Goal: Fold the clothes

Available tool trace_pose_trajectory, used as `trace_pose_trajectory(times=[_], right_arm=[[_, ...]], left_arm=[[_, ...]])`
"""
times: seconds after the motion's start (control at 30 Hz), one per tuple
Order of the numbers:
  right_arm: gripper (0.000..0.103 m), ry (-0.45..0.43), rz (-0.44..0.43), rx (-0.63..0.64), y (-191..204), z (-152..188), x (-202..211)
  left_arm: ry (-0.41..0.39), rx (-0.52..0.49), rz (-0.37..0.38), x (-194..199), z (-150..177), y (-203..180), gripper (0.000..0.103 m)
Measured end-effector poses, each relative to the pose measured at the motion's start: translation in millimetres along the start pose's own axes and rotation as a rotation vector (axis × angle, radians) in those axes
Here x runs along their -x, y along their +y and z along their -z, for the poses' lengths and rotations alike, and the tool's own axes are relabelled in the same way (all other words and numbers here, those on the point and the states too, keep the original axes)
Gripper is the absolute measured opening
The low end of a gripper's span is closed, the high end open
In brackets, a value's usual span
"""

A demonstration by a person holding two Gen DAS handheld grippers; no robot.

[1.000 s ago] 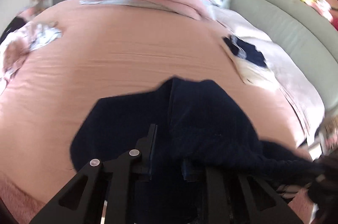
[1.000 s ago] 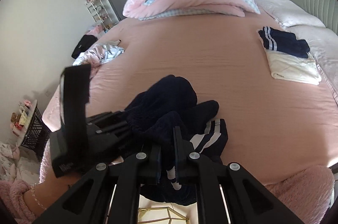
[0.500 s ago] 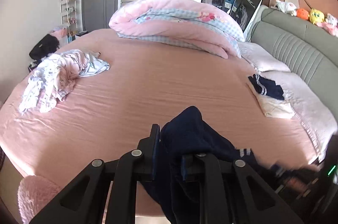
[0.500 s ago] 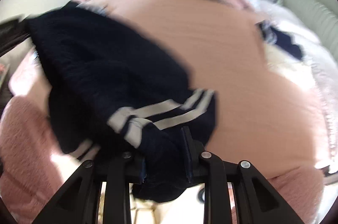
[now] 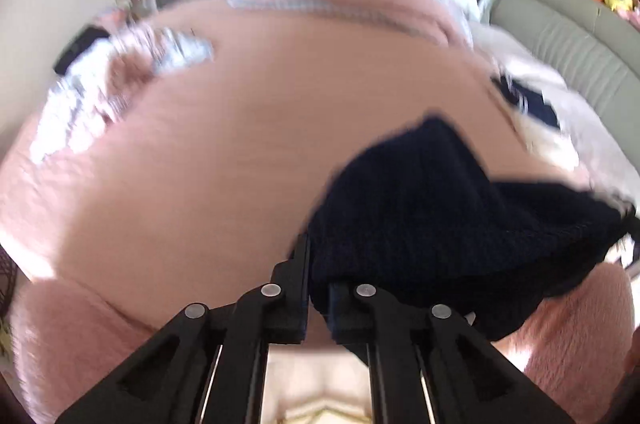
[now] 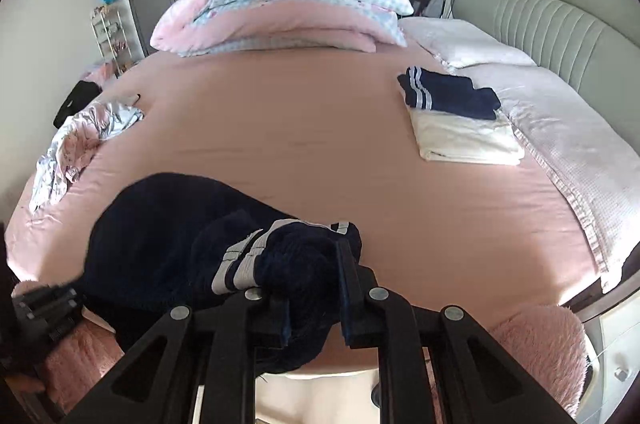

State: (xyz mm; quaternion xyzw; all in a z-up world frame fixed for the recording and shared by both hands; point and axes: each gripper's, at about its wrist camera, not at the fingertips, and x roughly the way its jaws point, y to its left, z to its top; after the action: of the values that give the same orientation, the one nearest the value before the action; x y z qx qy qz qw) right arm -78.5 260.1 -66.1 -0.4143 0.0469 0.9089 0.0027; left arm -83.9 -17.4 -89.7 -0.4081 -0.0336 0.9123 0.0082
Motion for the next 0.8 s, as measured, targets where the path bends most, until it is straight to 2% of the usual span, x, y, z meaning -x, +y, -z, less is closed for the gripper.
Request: trace_pose_trajectory(times=[0.07,0.13,0.2,0.27,0.33,0.4,0.47,0.5,0.57,0.6,0.67,0.73,0.8], right_arm=[[0.015,-0.035,-0.063,-0.055,-11,-18,17],[0.015,-0.147,-0.094,-0.049,-15,-56,50],[0.015,-0.27,-0.12,-0.034,-17,-97,85],[0.015,-0.346,-0.174,-0.037,-15,-126,115],[0.015,-0.361,-0.23,-0.065,-15,-142,130],[0.015,-0.342,-0.248,-0.065,-12,-146,130],[0.015,-0.302,-0.19,-0.024,-7,-136,114],[0.015,-0.262,-0.161,-0.006,-4,-129,100],[0.015,-0.155,-0.16,0.003,-7,-119,67],[0.015,-0.132,-0.16,0.007,-8,-117,57],[0.015,-0.11,-0.161,0.018,-8,-115,44],[0.015,-0.189,-0.193,0.017,-4,-122,60],[0.016,-0.329,-0.245,-0.027,-7,-131,90]], left_arm=[[-0.127,-0.026,0.034,39,-42,-2,0.006],[-0.253,-0.054,0.066,78,-83,-4,0.006],[-0.367,-0.112,0.057,113,-114,-13,0.006],[-0.453,-0.154,0.028,138,-134,-22,0.007],[-0.459,-0.156,0.025,142,-139,-24,0.007],[-0.381,-0.14,0.064,124,-137,-20,0.007],[-0.25,-0.123,0.095,89,-128,-16,0.008],[-0.175,-0.117,0.088,65,-123,-14,0.008],[-0.085,-0.116,0.055,32,-110,-14,0.007],[-0.081,-0.121,0.046,25,-109,-15,0.006],[-0.123,-0.128,0.032,36,-122,-21,0.006],[-0.244,-0.137,0.051,75,-149,-23,0.006],[-0.374,-0.152,0.059,112,-171,-25,0.006]])
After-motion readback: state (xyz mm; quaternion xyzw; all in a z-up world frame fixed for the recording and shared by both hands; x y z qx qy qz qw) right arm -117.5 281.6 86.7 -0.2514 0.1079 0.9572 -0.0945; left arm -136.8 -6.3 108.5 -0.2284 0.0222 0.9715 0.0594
